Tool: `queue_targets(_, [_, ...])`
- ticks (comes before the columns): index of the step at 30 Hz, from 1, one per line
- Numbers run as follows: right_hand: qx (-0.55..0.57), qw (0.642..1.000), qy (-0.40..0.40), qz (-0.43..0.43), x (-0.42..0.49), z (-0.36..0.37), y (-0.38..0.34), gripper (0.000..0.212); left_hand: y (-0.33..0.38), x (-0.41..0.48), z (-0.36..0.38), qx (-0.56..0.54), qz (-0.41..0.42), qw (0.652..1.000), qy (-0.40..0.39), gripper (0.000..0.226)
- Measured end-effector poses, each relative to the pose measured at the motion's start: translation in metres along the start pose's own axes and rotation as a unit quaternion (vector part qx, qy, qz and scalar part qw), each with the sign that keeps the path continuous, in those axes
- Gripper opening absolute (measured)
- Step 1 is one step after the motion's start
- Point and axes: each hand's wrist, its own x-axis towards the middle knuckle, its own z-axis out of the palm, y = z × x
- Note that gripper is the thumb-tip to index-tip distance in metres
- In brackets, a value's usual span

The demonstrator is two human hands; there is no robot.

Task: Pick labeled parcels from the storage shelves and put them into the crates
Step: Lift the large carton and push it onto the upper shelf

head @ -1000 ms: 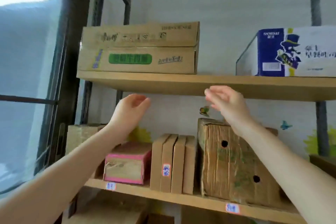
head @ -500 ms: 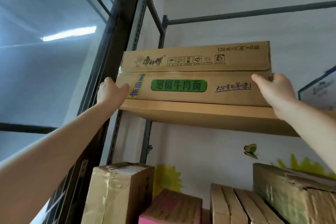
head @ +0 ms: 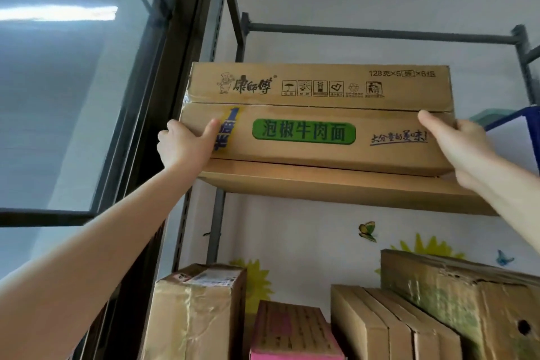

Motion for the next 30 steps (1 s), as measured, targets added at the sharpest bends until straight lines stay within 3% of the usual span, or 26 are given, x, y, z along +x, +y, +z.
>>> queue_targets(9, [-0.024,0.999,-0.002,-0.029,-0.042,-0.055,-0.047,0.055,0.034,-0.044,-0.058,-0.003,0.029,0.999,0.028,0.079])
queue_targets(12, [-0.039,0.999,0.004,-0.028,-0.062,-0.077,-0.052,0.063,0.039,-0.065,-0.081,-0.002,0.029,1.000,0.011,0.084])
queue_targets(23, [-0.024,0.996,-0.083,0.022,-0.166,-0.135,-0.010,0.043,-0.002,-0.169,-0.135,-0.041,-0.003,0.997,-0.070,0.101])
queue_targets(30, [-0.073,0.989,-0.097,0.082,-0.226,-0.149,0.025,0.053,-0.033,-0.230,-0.147,-0.051,-0.038,0.995,-0.083,0.081])
